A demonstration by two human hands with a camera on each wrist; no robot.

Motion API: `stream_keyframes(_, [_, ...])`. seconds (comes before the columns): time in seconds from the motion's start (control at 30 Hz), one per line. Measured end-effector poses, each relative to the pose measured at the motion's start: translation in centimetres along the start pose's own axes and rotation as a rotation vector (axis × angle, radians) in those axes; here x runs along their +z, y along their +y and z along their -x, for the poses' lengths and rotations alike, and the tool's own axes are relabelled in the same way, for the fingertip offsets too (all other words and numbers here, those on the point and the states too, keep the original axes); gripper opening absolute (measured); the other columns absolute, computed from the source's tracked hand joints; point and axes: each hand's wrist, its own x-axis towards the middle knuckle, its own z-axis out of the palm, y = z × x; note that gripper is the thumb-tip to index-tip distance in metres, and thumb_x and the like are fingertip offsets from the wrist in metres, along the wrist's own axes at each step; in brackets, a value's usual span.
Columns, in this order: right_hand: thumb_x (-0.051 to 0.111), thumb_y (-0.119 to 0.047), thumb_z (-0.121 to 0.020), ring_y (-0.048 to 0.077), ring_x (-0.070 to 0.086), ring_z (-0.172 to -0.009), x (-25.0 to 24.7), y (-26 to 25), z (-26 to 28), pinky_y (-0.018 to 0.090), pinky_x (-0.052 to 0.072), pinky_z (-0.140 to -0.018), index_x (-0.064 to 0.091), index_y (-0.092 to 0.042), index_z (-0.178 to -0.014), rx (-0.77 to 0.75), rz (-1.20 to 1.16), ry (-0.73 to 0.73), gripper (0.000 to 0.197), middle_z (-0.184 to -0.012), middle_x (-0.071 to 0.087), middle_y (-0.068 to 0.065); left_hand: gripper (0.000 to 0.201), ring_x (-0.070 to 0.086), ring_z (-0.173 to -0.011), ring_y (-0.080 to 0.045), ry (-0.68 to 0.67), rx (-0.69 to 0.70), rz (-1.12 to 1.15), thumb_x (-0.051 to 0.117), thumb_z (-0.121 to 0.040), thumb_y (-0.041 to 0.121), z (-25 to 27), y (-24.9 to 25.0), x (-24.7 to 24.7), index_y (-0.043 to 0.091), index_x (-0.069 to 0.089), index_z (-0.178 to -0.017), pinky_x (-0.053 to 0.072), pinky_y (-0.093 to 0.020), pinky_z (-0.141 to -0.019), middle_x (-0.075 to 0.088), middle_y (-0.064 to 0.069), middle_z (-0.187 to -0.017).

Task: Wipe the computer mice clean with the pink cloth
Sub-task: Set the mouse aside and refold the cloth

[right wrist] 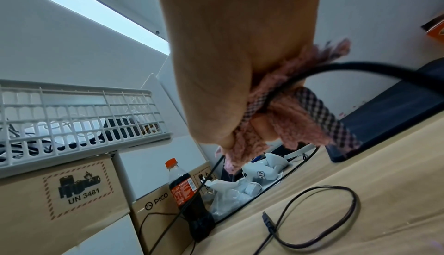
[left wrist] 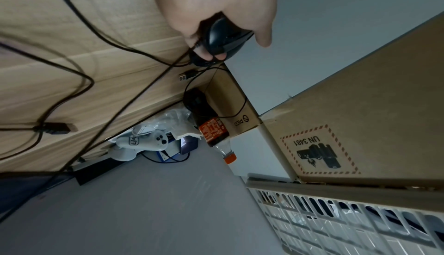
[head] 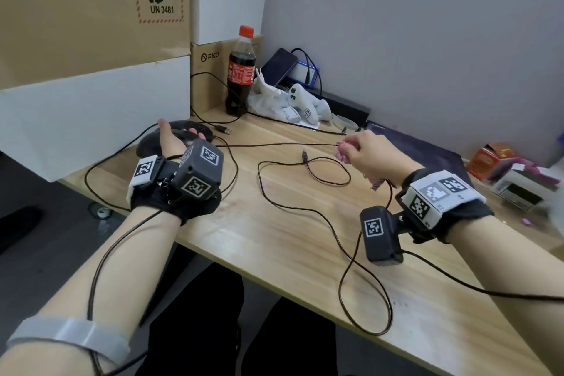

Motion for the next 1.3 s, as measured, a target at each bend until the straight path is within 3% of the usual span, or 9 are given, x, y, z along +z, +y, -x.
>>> stream_keyframes(0.1, [0.038, -0.024, -0.102, 0.033, 0.065, -0.061, -0.5, -0.6, 0.3, 0.044, 0.059, -0.054, 0.063, -0.016, -0.095, 0.004, -0.025, 0.008, 0.028, -0.083, 0.068, 0.01, 0.044, 0.048, -0.134, -0.016, -0.008, -0.001, 0.052, 0.028, -0.104, 0.046, 1.0, -0.9, 0.8, 0.014, 0.039, -0.077, 0.045, -0.022, -0.097, 0.045, 0.001, -0.082])
stream_keyframes(0.2, [0.037, -0.023, -0.102, 0.018, 0.057, -0.055, -0.8, -1.2, 0.2, 0.034, 0.056, -0.052, 0.061, -0.02, -0.088, -0.026, -0.032, 0.01, 0.028, -0.075, 0.061, 0.001, 0.032, 0.062, -0.08, -0.011, 0.007, -0.001, 0.255, 0.048, -0.101, 0.039, 1.5, -2.0, 0.9, 0.01, 0.05, -0.087, 0.054, -0.018, -0.061, 0.051, 0.0, -0.083])
stream_keyframes(0.33, [0.038, -0.024, -0.103, 0.011, 0.051, -0.052, -0.8, -2.3, -0.1, 0.022, 0.049, -0.045, 0.06, -0.019, -0.09, -0.053, -0.05, -0.007, 0.026, -0.079, 0.061, 0.002, 0.033, 0.055, -0.123, -0.022, -0.015, 0.021, 0.274, 0.039, -0.105, 0.026, 1.5, -4.1, 1.6, 0.002, 0.049, -0.126, 0.044, -0.031, -0.105, 0.054, -0.009, -0.136])
stream_keyframes(0.53, [0.041, -0.024, -0.1, 0.021, 0.064, -0.061, -0.3, -4.1, -0.7, 0.03, 0.057, -0.049, 0.064, -0.016, -0.092, -0.106, -0.049, -0.018, 0.026, -0.076, 0.065, -0.003, 0.029, 0.044, -0.134, -0.032, -0.199, -0.229, 0.066, 0.025, -0.106, 0.019, 3.7, -7.1, 5.0, -0.001, 0.042, -0.119, 0.034, -0.044, -0.111, 0.05, -0.017, -0.141])
stream_keyframes(0.73, [0.039, -0.021, -0.1, 0.008, 0.049, -0.027, 0.4, -5.1, -1.1, 0.019, 0.039, -0.028, 0.049, -0.025, -0.069, -0.159, -0.009, -0.02, 0.032, -0.059, 0.054, 0.003, 0.037, 0.058, -0.085, -0.016, -0.416, -0.279, -0.184, 0.024, -0.108, 0.026, 6.8, -8.6, 8.7, 0.012, 0.054, -0.123, 0.044, -0.024, -0.059, 0.056, -0.003, -0.139])
stream_keyframes(0.8, [0.04, -0.02, -0.099, 0.005, 0.051, -0.031, 0.3, -5.0, -1.1, 0.017, 0.039, -0.032, 0.049, -0.027, -0.069, -0.175, 0.0, -0.011, 0.033, -0.06, 0.055, 0.001, 0.034, 0.06, -0.097, -0.018, -0.413, -0.276, -0.216, 0.025, -0.108, 0.025, 6.4, -8.3, 8.8, 0.013, 0.056, -0.115, 0.051, -0.027, -0.077, 0.061, -0.001, -0.132])
stream_keyframes(0.9, [0.044, -0.023, -0.099, 0.011, 0.056, -0.049, -0.1, -4.4, -1.0, 0.024, 0.048, -0.047, 0.059, -0.024, -0.077, -0.148, 0.047, 0.008, 0.027, -0.071, 0.06, 0.001, 0.041, 0.053, -0.125, -0.021, -0.419, -0.214, -0.27, 0.02, -0.108, 0.029, 5.1, -7.6, 8.6, 0.014, 0.058, -0.108, 0.037, -0.038, -0.111, 0.066, -0.001, -0.121])
stream_keyframes(1.07, [0.046, -0.027, -0.098, 0.023, 0.064, -0.081, -0.6, -2.4, -0.4, 0.037, 0.055, -0.073, 0.071, -0.016, -0.103, -0.096, 0.083, -0.035, 0.028, -0.096, 0.07, 0.008, 0.043, 0.051, -0.129, -0.021, -0.347, -0.096, -0.33, 0.017, -0.108, 0.03, 2.9, -5.5, 7.8, 0.015, 0.056, -0.115, 0.035, -0.036, -0.109, 0.067, 0.003, -0.119])
stream_keyframes(1.3, [0.041, -0.028, -0.101, 0.015, 0.063, -0.061, -1.7, 0.4, 1.0, 0.026, 0.056, -0.05, 0.066, -0.019, -0.107, 0.011, 0.108, -0.027, 0.027, -0.076, 0.063, -0.002, 0.045, 0.051, -0.124, -0.021, -0.278, -0.006, -0.32, 0.016, -0.108, 0.031, -0.1, -2.3, 6.8, 0.016, 0.05, -0.134, 0.037, -0.034, -0.109, 0.059, 0.002, -0.136])
